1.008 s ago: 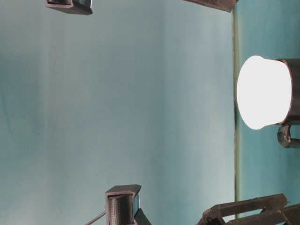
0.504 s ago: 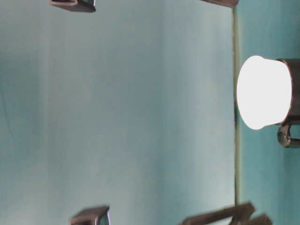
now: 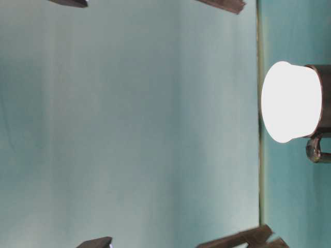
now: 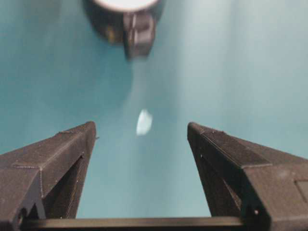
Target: Put a paper cup into the cup holder on your left arm.
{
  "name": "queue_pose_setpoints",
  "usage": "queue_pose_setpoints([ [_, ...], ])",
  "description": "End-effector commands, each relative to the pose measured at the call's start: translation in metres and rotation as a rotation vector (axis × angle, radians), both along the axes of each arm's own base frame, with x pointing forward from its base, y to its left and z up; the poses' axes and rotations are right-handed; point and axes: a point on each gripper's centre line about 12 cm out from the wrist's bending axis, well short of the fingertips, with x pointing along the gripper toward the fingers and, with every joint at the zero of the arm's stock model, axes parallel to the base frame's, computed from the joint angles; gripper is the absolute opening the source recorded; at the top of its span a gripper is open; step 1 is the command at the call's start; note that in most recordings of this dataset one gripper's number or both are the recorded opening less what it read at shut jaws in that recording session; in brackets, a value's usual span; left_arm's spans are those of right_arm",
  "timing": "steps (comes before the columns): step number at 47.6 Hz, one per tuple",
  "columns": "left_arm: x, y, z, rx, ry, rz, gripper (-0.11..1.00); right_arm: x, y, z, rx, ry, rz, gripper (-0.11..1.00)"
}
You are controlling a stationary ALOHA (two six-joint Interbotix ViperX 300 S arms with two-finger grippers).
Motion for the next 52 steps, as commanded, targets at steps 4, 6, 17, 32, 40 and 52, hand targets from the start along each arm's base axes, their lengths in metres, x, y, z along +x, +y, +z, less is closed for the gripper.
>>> queue_pose_setpoints([
  [4,0.005,-0.001,0.013,0.002,-0.051,-0.004,0.83,-0.001,0.001,0.015,0.009,-0.058,-0.002,0.89],
  [6,0.005,-0.001,0.014,0.002,-0.054,-0.004,0.83,-0.002,0.001,0.017,0.009,-0.064,-0.002,0.89],
  [17,0.004,-0.001,0.018,0.002,-0.074,-0.004,0.83,-0.004,0.001,0.025,0.011,-0.092,-0.002,0.89],
  [32,0.006,-0.001,0.021,-0.001,-0.095,-0.002,0.83,-0.003,0.0,0.028,0.012,-0.11,-0.003,0.89],
  [40,0.006,-0.001,0.021,-0.005,-0.095,0.001,0.83,-0.003,0.001,0.028,0.013,-0.115,-0.002,0.89],
  [52,0.006,-0.001,0.021,-0.006,-0.094,0.001,0.83,-0.002,0.0,0.028,0.013,-0.116,-0.003,0.89],
])
